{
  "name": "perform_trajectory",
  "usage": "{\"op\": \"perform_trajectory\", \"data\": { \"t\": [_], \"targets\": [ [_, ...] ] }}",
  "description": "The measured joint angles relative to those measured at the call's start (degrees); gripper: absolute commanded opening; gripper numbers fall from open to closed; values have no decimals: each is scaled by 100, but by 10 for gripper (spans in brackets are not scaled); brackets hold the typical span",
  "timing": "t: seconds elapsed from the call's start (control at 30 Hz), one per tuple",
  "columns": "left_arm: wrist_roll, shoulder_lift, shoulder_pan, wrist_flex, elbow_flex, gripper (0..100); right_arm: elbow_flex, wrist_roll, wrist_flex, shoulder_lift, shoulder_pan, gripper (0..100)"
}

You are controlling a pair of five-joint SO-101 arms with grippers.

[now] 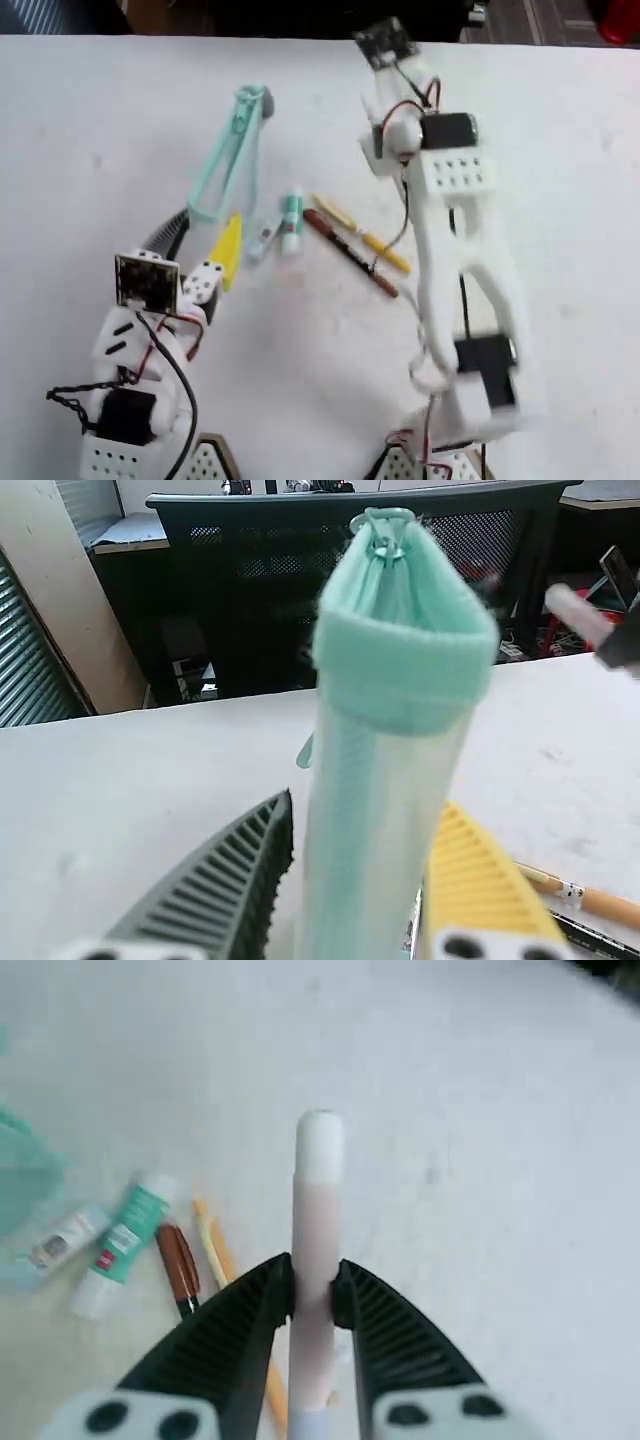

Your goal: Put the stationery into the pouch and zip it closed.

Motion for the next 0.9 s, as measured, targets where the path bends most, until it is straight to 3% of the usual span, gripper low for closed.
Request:
{"op": "perform_trajectory", "data": {
  "t": [0.23, 0.43, 0.67, 0.9],
  "targets": [
    [0, 0, 0, 0, 0, 215, -44, 0, -369, -2611, -1758, 17],
    [0, 0, 0, 0, 0, 215, -44, -598, -1099, -3103, -2831, 17],
    [0, 0, 35, 0, 0, 215, 26, -2048, -2066, -3103, -3024, 17],
    [0, 0, 35, 0, 0, 215, 993, -2233, -3305, -2681, -3051, 17]
  ]
}}
